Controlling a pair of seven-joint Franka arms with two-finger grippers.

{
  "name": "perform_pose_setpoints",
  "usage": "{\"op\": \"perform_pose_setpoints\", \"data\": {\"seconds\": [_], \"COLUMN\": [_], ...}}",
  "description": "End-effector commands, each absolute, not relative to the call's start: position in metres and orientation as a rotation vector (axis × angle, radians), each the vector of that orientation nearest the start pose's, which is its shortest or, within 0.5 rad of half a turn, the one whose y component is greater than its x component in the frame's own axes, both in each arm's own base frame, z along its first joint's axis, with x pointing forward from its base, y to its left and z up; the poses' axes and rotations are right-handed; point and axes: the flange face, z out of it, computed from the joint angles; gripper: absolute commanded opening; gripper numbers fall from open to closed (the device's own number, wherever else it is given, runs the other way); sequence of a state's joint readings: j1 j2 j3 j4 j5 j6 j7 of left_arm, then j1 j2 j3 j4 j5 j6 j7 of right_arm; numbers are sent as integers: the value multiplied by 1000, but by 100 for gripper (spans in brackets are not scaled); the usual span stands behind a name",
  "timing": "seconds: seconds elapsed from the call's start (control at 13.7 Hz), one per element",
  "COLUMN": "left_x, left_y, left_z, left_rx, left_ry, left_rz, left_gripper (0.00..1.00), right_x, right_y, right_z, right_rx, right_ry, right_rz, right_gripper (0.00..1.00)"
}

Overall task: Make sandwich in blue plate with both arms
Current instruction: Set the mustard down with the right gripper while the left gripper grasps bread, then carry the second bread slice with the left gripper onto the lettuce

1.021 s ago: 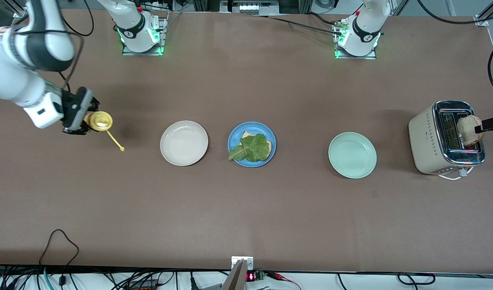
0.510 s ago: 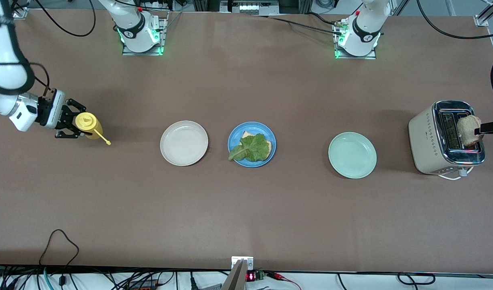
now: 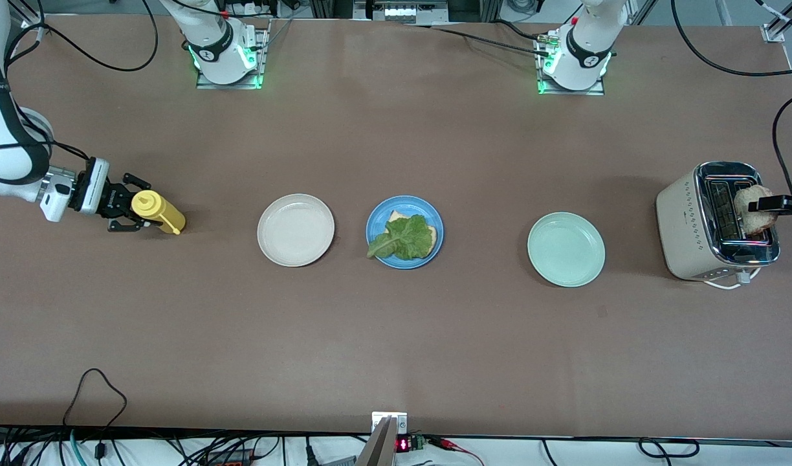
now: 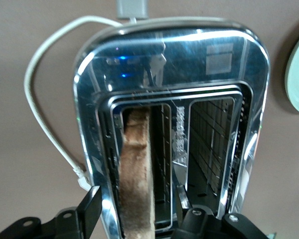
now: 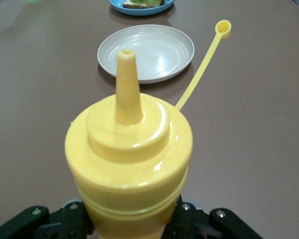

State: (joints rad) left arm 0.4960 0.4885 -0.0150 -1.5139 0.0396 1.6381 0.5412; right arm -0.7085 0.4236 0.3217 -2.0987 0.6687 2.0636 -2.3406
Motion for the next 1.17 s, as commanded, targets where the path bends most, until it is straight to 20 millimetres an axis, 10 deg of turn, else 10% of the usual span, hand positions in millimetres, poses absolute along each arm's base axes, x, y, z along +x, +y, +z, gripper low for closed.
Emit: {"op": "perform_pose_setpoints", "data": {"seconds": [0.0,0.15,0.51,0.8,1.09], "left_x": [571,569,571,558,574], "left_y": [302,305,306,282,193], "left_z": [363,364,389,490,570], "left_rx": [-3243,-3247,-3230,-3213,-3254], "left_ry": [116,139,143,169,356], "left_rz": [588,584,524,390,383], "left_gripper": [9,1,1,1,1], "right_x": [513,512,505,505,510], "right_y": [-188,-189,-213,-235,-263], "right_z": [201,197,201,226,279], "right_rx": [-1794,-1805,-1837,-1865,-1914], "right_ry": [-1647,-1617,-1600,-1625,-1681], "right_rz": [-780,-790,-831,-850,-847], "right_gripper": [16,95,100,100,100]}}
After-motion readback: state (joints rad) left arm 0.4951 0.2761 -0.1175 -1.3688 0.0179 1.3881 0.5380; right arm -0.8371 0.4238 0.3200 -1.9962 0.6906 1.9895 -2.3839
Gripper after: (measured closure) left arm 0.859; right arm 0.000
